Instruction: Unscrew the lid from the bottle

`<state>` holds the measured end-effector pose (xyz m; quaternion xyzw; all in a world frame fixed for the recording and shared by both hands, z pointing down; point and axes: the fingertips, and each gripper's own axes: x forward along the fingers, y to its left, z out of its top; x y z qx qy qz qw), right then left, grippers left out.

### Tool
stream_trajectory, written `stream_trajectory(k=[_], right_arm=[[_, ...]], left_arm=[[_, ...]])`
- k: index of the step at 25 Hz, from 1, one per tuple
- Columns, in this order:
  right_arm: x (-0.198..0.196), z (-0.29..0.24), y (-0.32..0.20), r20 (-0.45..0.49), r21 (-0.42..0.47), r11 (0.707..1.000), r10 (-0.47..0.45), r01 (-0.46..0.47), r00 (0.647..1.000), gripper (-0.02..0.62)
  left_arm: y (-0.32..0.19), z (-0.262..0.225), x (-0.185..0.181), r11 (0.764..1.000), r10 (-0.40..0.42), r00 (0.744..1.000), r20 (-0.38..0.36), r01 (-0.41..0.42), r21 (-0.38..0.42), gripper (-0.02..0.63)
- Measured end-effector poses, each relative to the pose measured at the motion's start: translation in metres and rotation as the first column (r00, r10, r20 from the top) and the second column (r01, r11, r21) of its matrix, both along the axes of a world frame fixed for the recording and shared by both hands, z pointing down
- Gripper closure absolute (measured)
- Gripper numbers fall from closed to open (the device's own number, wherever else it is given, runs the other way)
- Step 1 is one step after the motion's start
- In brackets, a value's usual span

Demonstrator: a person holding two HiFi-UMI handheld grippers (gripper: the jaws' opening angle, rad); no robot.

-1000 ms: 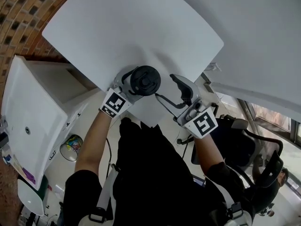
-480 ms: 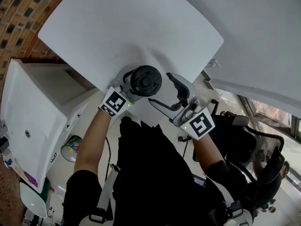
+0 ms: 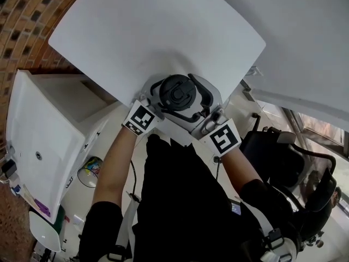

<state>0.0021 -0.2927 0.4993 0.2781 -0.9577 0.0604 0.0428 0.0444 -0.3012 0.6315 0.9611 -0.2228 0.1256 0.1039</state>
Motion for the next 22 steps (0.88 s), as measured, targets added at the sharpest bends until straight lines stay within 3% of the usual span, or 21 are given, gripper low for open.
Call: stream_trajectory(k=[7, 12, 15, 18, 20, 22], right_arm=[[-0.005, 0.001, -0.003, 0.012, -0.003, 0.999, -0.048, 0.048, 0.999, 0.156], [-0.005, 0.006, 0.004, -0.006, -0.019, 0.973, -0.232, 0.232, 0.973, 0.155], [-0.008, 0.006, 0.009, -0.036, 0.001, 0.918, -0.395, 0.396, 0.918, 0.155], [-0.005, 0.007, 0.014, -0.075, 0.007, 0.824, -0.564, 0.566, 0.822, 0.155], [-0.004, 0.007, 0.015, -0.08, -0.008, 0.768, -0.639, 0.64, 0.765, 0.153], [-0.005, 0.007, 0.016, -0.078, -0.023, 0.735, -0.677, 0.677, 0.732, 0.152]], left_arm=[[0.0, 0.0, 0.001, 1.0, -0.009, 1.0, -0.007, 0.009, -0.015, 0.222], [0.001, 0.001, 0.0, 1.0, -0.002, 1.0, 0.001, 0.002, -0.006, 0.221], [0.002, 0.001, -0.002, 1.0, -0.01, 1.0, 0.002, 0.01, -0.007, 0.221], [0.002, 0.001, 0.0, 1.0, -0.009, 1.0, 0.004, 0.009, -0.007, 0.219], [0.001, 0.001, 0.001, 1.0, -0.008, 1.0, 0.004, 0.008, -0.006, 0.219], [0.002, 0.002, 0.001, 1.0, -0.009, 1.0, 0.005, 0.009, -0.006, 0.219]])
